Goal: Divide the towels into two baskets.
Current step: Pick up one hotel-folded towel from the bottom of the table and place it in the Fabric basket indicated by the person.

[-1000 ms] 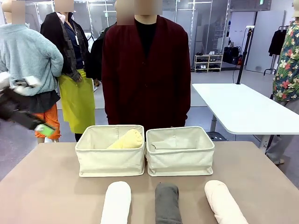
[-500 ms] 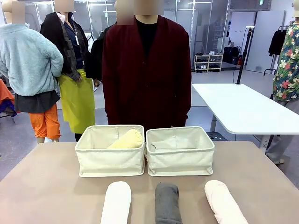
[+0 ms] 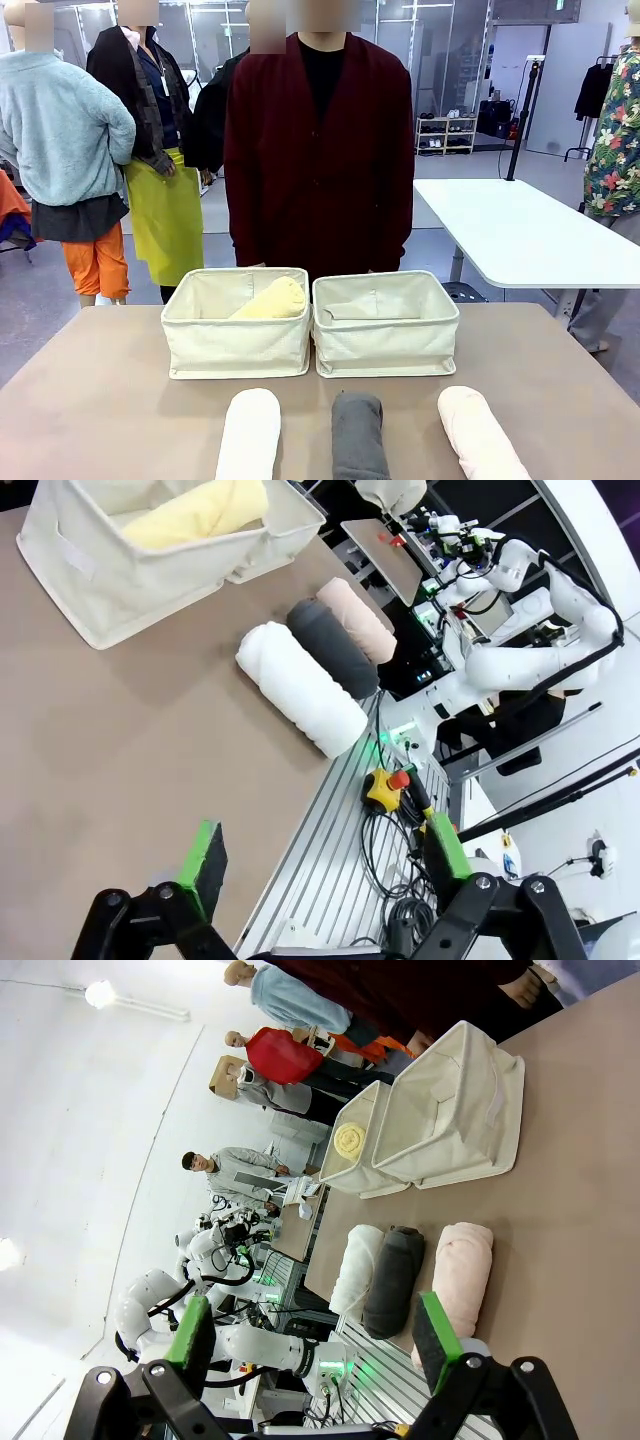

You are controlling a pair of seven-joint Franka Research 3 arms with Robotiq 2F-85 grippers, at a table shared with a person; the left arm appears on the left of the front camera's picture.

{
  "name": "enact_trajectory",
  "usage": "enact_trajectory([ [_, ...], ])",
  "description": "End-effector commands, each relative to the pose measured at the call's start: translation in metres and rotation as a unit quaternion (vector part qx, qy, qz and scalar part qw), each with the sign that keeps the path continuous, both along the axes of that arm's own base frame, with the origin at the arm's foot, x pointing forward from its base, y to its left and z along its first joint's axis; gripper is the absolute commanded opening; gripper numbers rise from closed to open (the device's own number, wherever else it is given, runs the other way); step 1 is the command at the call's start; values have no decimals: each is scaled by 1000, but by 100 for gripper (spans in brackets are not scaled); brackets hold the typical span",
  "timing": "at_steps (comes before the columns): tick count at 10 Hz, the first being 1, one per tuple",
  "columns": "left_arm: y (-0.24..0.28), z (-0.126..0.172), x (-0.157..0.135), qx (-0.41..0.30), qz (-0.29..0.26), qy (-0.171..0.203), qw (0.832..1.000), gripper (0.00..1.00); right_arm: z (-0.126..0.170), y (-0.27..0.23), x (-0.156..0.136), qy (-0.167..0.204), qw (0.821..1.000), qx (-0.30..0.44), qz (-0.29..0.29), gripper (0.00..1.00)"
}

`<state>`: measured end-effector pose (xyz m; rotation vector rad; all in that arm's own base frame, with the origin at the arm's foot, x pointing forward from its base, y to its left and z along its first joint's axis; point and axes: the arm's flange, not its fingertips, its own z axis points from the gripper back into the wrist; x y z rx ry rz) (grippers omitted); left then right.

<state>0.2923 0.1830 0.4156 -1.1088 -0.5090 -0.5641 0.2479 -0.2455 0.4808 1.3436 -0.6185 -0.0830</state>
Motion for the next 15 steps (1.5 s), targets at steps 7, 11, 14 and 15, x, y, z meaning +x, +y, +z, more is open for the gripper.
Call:
enact_trajectory([
  [7,-2,5,-6,-4,1,-13,1000,100,3,-1,-3,-8,1000,0,1,100],
  [11,-2,5,-6,-4,1,-13,1000,100,3,-1,-3,-8,1000,0,1,100],
  [14,-2,5,-6,-4,1,-13,1000,100,3,-1,-3,-8,1000,0,1,100],
  [15,-2,5,-6,-4,1,-13,1000,100,3,-1,-3,-8,1000,0,1,100],
])
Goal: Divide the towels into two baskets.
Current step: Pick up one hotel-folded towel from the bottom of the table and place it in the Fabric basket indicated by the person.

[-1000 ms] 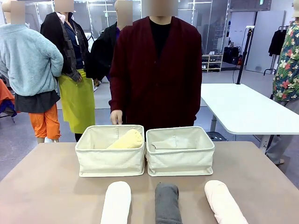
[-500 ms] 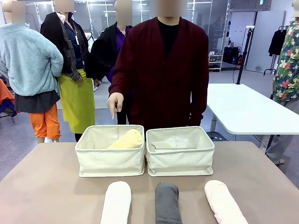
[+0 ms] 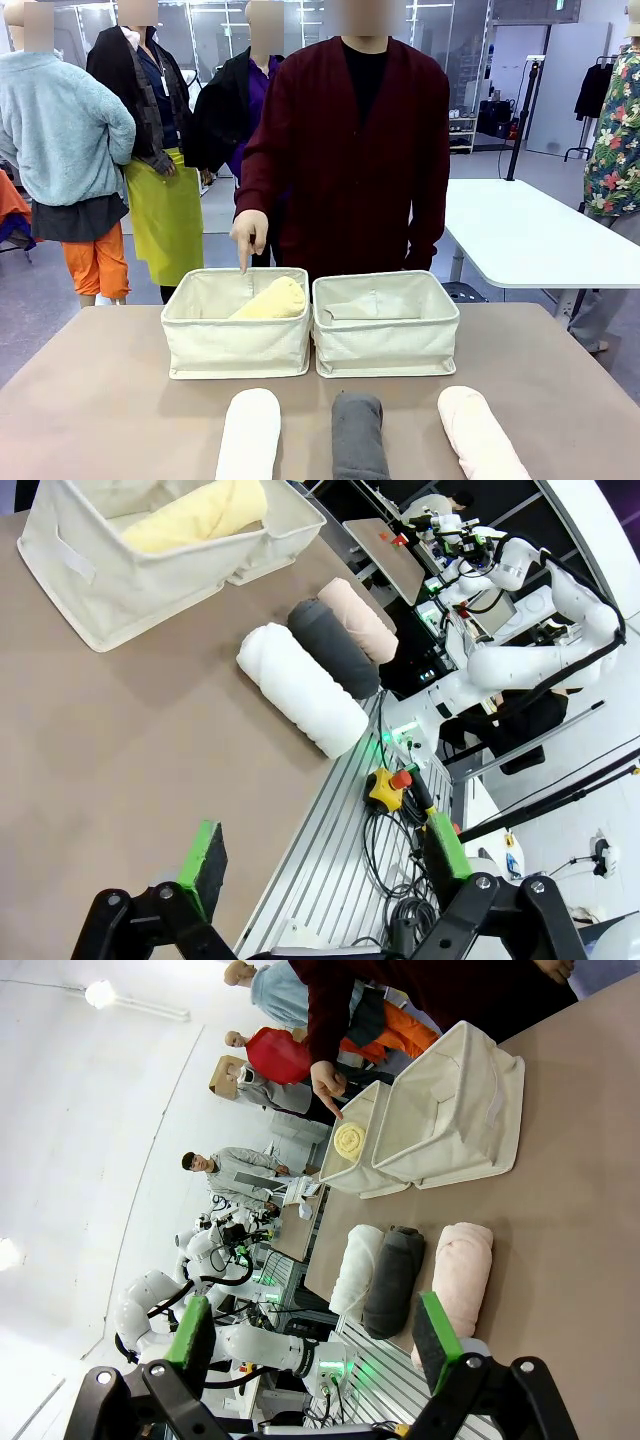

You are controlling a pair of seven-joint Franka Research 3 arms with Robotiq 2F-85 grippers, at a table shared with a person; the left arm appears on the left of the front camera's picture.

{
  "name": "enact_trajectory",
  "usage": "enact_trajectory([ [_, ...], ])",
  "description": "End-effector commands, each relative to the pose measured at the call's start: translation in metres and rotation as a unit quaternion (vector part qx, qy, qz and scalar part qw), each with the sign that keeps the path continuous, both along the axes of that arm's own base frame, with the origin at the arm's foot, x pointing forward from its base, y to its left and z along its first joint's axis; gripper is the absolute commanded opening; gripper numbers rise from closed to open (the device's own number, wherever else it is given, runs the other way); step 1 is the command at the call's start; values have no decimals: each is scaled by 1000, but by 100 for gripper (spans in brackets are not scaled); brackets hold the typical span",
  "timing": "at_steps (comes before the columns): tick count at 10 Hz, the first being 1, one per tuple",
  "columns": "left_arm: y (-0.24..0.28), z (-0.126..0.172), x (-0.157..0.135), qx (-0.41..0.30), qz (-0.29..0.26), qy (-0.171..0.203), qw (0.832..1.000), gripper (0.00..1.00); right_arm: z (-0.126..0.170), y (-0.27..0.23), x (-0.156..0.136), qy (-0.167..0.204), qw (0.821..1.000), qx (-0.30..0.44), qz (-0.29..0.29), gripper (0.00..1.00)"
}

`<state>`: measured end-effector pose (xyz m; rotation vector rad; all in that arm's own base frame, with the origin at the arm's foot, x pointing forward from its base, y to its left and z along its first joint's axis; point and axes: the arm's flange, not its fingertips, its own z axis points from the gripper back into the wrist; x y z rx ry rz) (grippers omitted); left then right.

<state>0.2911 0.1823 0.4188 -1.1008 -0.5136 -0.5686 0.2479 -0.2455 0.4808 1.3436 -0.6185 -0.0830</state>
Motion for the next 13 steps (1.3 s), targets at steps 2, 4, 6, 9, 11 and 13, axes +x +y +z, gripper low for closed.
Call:
enact_trajectory([
  [2,-1,2,-5,-7,1,-9,1000,100,3,-1,-3,-8,1000,0,1,100],
  [4,-40,0,7,22,11,22,999,100,3,-1,-3,-8,1000,0,1,100],
  [6,-119,4,4,23,-10,44,999,100,3,-1,-3,-8,1000,0,1,100],
  [9,-205,-5,2,88,34,81,992,100,3,-1,-3,-8,1000,0,1,100],
  [11,-249,-18,6,131,48,101,985,100,3,-1,-3,-8,1000,0,1,100],
  [13,-284,-44,13,176,51,134,974,100,3,-1,-3,-8,1000,0,1,100],
])
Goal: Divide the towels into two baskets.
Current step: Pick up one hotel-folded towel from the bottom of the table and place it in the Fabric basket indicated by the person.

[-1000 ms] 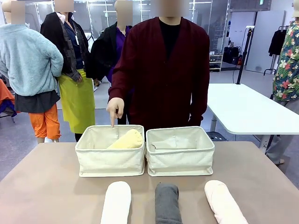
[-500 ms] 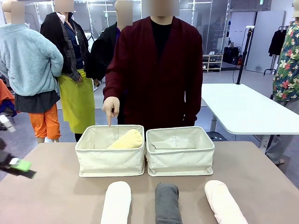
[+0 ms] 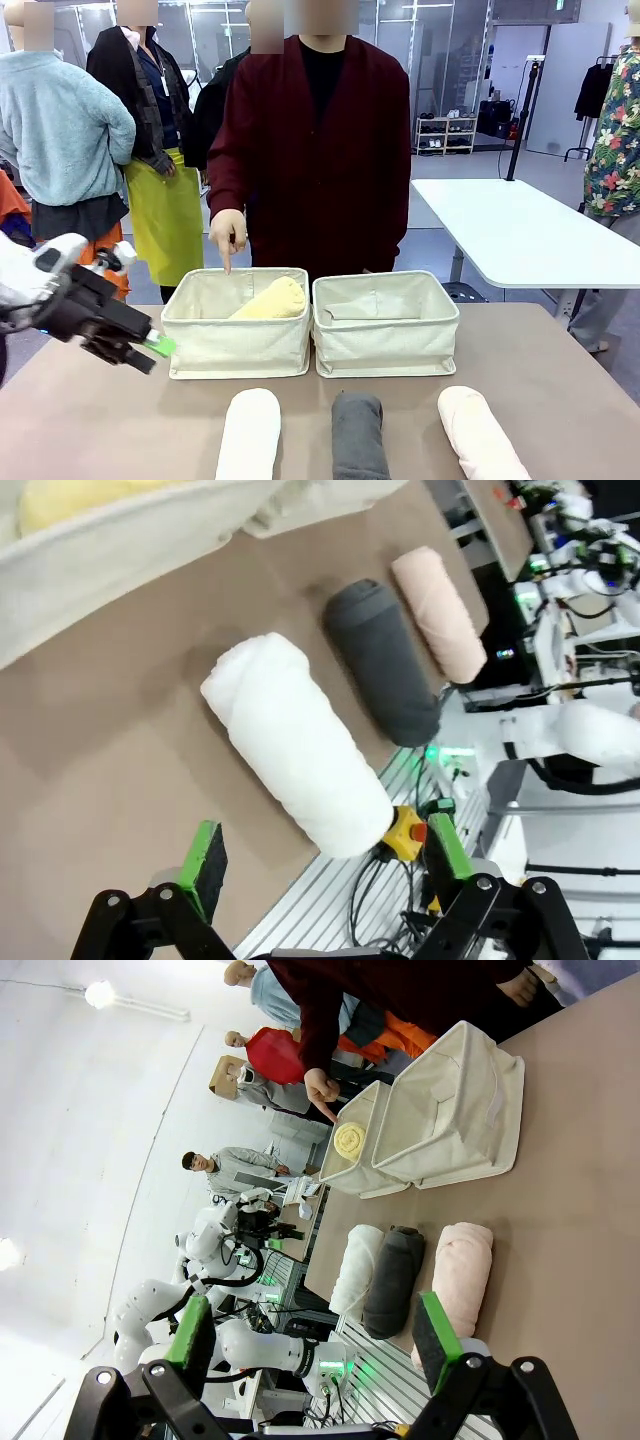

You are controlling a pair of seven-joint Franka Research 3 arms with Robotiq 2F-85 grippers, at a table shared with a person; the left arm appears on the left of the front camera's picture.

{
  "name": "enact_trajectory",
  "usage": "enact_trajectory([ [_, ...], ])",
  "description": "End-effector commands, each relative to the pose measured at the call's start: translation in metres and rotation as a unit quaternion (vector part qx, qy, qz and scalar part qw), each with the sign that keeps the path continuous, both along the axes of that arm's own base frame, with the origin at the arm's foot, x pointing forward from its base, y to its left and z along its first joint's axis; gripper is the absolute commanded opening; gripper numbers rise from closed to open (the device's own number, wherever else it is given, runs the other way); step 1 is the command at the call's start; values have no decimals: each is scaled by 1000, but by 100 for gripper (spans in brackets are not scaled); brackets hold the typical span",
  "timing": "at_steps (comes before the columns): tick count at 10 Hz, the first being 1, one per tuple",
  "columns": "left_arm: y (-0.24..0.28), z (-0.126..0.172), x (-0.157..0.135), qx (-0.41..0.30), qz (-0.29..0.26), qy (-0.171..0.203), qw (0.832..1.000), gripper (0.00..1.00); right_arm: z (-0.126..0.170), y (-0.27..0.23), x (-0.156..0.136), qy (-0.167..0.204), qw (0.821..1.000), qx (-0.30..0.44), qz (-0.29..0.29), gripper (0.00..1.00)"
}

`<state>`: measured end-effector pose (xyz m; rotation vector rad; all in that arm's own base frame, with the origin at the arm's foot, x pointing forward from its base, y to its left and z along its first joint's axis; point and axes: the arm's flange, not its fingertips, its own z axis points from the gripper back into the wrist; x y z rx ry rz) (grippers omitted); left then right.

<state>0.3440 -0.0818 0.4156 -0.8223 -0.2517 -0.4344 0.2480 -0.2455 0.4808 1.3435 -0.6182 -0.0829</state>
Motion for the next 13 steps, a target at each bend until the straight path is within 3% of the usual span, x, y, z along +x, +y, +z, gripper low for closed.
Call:
enact_trajectory([
  [1,-37,-59,-40,36,21,17,999,100,3,-1,-3,-9,1000,0,1,100],
  [6,-55,-99,-72,31,97,64,993,100,3,-1,-3,-9,1000,0,1,100],
  [8,-63,-122,-85,44,95,98,990,100,3,-1,-3,-9,1000,0,1,100],
  [11,-68,-134,-95,4,75,128,989,100,3,-1,-3,-9,1000,0,1,100],
  [13,-67,-136,-96,-1,57,118,991,43,3,-1,-3,-9,1000,0,1,100],
])
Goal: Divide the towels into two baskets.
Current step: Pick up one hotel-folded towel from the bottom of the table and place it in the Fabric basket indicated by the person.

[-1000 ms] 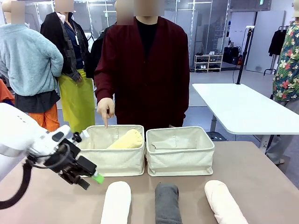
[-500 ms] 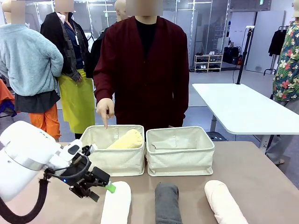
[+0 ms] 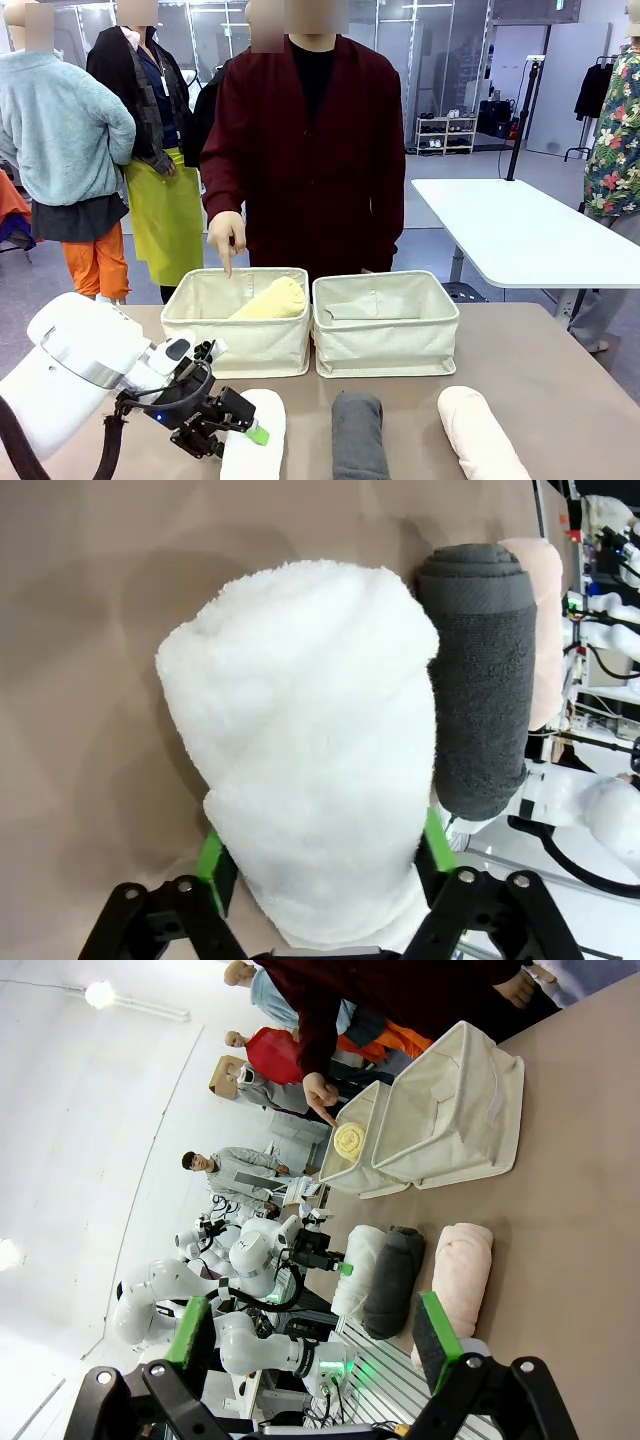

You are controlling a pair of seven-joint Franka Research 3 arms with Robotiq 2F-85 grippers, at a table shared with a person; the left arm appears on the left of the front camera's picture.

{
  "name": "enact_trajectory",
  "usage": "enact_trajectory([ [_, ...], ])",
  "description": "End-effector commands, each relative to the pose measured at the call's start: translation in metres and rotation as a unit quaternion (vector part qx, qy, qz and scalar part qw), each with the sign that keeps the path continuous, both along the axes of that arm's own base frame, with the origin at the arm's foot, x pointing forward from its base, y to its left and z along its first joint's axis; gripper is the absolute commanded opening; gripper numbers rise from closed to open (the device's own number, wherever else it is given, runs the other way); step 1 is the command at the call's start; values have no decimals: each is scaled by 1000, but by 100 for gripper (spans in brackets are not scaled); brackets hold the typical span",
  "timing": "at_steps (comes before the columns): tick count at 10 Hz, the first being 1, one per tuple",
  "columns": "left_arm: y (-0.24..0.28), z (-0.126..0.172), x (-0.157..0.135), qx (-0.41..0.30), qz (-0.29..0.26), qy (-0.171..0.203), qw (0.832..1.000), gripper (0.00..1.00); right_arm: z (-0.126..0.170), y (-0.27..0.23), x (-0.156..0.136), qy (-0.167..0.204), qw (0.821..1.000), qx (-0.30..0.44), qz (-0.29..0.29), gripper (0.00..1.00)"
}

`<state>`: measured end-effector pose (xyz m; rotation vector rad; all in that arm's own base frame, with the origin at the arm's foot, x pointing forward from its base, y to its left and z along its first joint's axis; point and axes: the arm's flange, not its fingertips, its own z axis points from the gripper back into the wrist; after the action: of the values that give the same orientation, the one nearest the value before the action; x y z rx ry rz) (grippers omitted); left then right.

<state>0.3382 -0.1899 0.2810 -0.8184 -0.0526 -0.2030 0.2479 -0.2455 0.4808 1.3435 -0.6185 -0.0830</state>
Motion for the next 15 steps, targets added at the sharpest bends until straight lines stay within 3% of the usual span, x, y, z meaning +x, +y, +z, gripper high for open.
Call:
enact_trajectory([
  [1,42,1,-90,-15,-7,-17,1000,12,3,-1,-3,-8,1000,0,1,100],
  [2,42,5,-91,-16,-8,-24,1000,0,3,-1,-3,-8,1000,0,1,100],
  [3,41,12,-91,-14,-12,-36,999,0,3,-1,-3,-8,1000,0,1,100],
  [4,41,27,-90,-11,-20,-58,998,15,3,-1,-3,-8,1000,0,1,100],
  [6,37,72,-88,1,-62,-85,994,0,3,-1,-3,-8,1000,0,1,100],
  [7,37,102,-82,26,-91,-107,990,0,3,-1,-3,-8,1000,0,1,100],
  [10,28,175,-68,79,-195,-195,958,0,3,-1,-3,-8,1000,0,1,100],
  [11,24,193,-63,107,-233,-235,937,0,3,-1,-3,-8,1000,0,1,100],
  [12,18,207,-59,139,-308,-262,904,0,3,-1,-3,-8,1000,0,1,100],
  [14,11,214,-48,256,-413,-360,797,0,3,-1,-3,-8,1000,0,1,100],
  [15,7,214,-44,319,-456,-435,708,0,3,-1,-3,-8,1000,0,1,100],
])
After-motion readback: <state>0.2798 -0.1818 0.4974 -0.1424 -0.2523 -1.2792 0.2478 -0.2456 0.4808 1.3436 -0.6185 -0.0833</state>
